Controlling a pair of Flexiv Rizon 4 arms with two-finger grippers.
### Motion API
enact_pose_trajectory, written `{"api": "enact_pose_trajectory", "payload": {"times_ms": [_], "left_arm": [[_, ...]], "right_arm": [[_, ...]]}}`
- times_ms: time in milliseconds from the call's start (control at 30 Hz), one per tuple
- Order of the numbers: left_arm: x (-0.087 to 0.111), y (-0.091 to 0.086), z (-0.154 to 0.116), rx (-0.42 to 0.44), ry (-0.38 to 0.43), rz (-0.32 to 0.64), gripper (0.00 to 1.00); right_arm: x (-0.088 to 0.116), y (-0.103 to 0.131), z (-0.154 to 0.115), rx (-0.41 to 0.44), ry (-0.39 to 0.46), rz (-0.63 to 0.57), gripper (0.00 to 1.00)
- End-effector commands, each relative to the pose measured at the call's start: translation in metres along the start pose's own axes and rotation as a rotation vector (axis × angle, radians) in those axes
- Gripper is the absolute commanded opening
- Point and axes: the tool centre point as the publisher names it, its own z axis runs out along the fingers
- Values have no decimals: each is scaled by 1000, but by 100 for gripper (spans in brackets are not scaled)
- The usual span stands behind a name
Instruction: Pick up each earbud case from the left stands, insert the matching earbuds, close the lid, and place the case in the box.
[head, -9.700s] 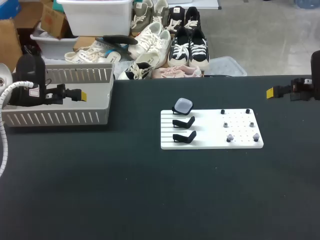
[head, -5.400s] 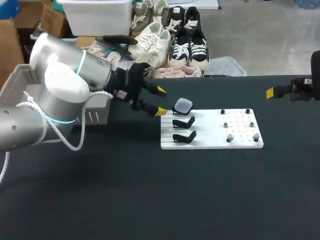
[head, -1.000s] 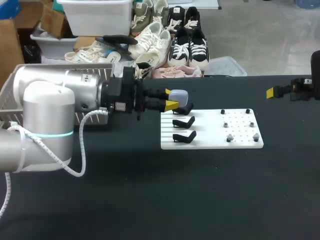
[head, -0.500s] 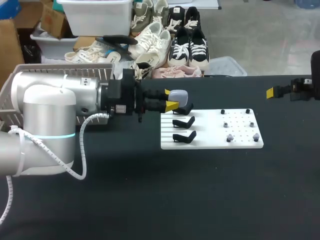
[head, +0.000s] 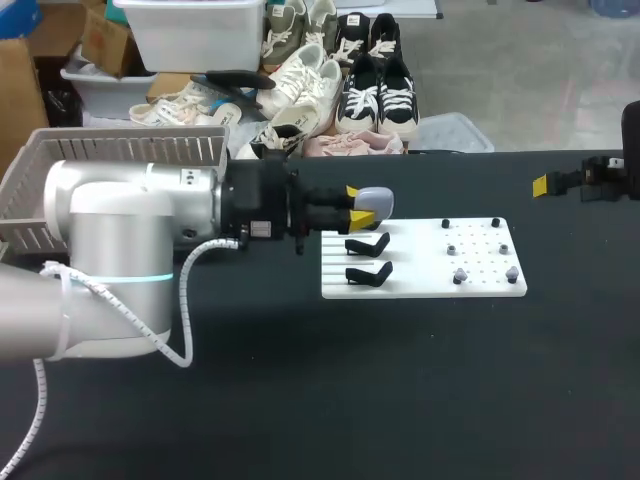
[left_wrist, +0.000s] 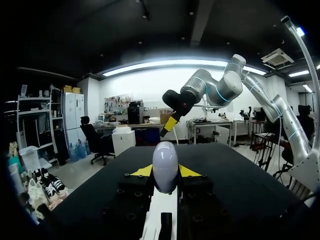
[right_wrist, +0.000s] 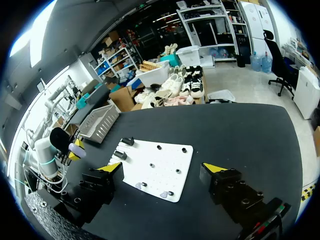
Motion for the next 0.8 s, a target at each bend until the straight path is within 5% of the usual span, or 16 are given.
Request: {"api": "enact_pose_trajectory", "payload": {"times_ms": [33, 800], "left_arm": [[6, 5, 10, 2, -19, -4, 0], [20, 10, 23, 92, -42, -45, 0]], "right_arm": [[0, -1, 1, -3, 1, -1, 100], [0, -1, 1, -3, 1, -1, 100]]}}
